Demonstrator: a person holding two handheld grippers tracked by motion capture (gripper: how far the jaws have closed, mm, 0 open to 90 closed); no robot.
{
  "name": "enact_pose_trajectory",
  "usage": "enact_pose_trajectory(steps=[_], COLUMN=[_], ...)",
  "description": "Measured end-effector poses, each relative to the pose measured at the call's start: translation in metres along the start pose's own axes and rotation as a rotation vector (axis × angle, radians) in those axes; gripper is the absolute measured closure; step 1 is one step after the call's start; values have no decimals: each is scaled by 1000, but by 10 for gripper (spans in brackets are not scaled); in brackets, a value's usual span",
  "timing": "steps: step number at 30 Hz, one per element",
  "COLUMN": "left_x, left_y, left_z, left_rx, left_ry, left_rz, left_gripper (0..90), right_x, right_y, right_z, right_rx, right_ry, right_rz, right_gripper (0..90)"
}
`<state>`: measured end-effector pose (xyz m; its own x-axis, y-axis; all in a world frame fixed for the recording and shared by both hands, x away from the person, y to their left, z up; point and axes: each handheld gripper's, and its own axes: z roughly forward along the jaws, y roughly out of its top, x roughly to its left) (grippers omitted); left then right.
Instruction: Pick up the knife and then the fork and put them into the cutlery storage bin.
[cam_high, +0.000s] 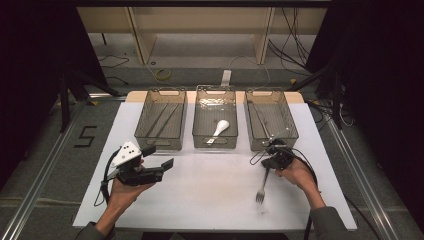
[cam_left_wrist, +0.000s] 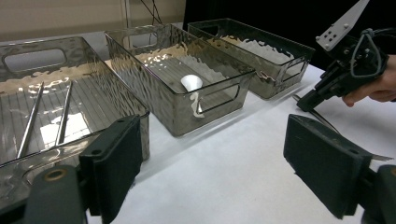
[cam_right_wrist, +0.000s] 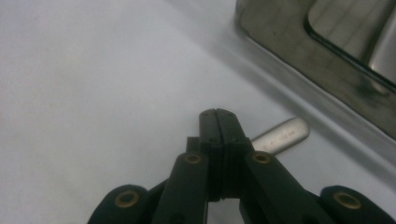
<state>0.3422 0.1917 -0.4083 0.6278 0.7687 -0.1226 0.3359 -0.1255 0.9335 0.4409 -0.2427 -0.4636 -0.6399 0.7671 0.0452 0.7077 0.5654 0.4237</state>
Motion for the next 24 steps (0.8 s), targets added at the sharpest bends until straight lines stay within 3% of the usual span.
enact_pose_trajectory(steps=[14, 24], left_x=[0, 0], left_y=[0, 0], left_z=[0, 0], left_rx=[-1, -1], left_ry=[2, 3], left_rz=[1, -1], left_gripper=[193, 194], right_x=[-4, 2], right_y=[-25, -44], right_z=[-14, -24], right_rx=[28, 48], right_ry=[1, -11], right_rz=[32, 34], right_gripper=[900, 900])
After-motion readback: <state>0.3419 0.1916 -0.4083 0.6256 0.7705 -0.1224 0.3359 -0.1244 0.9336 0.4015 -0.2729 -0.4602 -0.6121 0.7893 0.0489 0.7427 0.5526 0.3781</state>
